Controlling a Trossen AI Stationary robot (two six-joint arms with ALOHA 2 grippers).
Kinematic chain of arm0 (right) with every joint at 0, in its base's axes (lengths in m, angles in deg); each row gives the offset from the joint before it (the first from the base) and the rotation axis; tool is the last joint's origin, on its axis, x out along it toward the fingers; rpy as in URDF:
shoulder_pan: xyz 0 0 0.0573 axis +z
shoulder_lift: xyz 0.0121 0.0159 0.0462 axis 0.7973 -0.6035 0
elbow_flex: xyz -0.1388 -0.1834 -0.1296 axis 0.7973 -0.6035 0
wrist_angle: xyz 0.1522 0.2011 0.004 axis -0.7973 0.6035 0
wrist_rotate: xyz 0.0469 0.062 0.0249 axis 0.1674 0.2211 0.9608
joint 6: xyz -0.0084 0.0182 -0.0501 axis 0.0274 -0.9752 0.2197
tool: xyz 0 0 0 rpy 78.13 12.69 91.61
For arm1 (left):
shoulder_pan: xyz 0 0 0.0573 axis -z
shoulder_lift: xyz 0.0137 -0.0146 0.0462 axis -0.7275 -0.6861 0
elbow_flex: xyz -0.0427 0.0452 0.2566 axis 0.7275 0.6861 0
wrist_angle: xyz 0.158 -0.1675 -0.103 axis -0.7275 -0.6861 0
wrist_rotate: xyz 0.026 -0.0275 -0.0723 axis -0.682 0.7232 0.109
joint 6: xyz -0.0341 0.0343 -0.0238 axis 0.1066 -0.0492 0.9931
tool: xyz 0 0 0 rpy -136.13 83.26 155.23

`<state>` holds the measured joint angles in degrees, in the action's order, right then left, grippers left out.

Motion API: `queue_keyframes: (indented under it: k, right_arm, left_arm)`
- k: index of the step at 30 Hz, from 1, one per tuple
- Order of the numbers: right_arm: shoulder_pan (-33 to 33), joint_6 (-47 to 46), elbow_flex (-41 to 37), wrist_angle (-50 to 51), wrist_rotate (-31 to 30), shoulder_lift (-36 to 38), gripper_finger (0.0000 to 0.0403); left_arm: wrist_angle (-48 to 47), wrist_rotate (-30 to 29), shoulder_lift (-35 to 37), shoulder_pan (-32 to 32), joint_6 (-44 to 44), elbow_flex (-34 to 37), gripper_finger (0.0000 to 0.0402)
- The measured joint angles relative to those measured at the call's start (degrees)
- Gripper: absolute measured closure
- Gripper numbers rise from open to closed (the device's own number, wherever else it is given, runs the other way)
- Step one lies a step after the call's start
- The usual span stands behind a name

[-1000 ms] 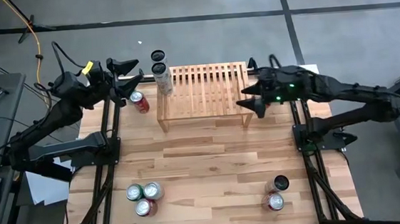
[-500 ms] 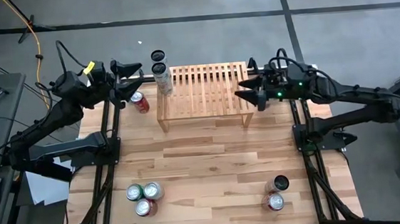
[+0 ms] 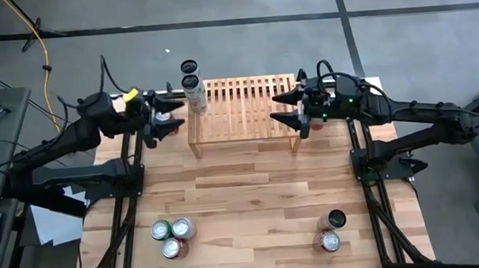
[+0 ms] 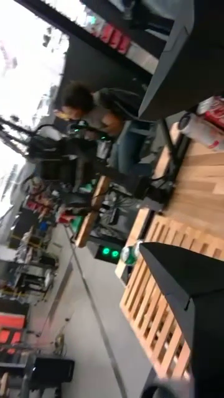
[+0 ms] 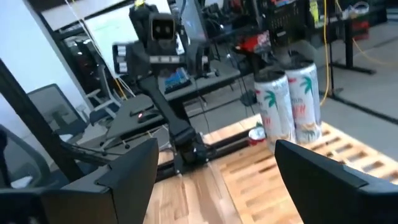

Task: Place canned beverage on shelf
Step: Put the white-pink soda can on the shelf aligned with the other white-pink soda cans

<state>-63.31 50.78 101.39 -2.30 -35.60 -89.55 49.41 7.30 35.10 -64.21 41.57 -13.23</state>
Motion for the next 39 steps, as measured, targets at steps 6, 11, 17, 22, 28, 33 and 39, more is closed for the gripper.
queue_keyframes:
  k: [6,11,17,22,28,33,39]
  right_arm:
    - [-0.38,0.91,0.02,-0.85,-0.04,0.17,0.0096]
    - [-0.36,0.92,0.02,-0.8,-0.04,0.17,0.0096]
    - [-0.36,0.79,0.02,-0.87,-0.04,0.17,0.0096]
    - [-0.35,-0.65,0.02,-0.94,-0.01,0.17,0.0096]
    - [-0.32,-3.58,0.02,-0.77,2.75,0.17,0.0096]
    - [1.69,-7.91,0.02,3.37,4.5,0.2,0.0096]
    - [7.78,-15.33,0.02,17.53,4.65,0.2,0.0096]
  left_arm:
    - [1.13,-4.16,-1.5,6.57,-2.6,0.0,0.0085]
    - [1.25,-6.72,-2.73,10.52,-6.23,0.0,0.0085]
    - [1.71,-8.17,-2.97,12.32,-12.08,0.0,0.0085]
    - [2.03,-8.2,-2.97,12.41,-12.14,0.0,0.0085]
    - [2.05,-8.19,-2.97,12.41,-12.21,0.0,0.0085]
    - [1.99,-8.19,-2.97,12.39,-12.21,0.0,0.0085]
    - [1.36,-8.67,-2.97,12.3,-12.2,0.0,0.0085]
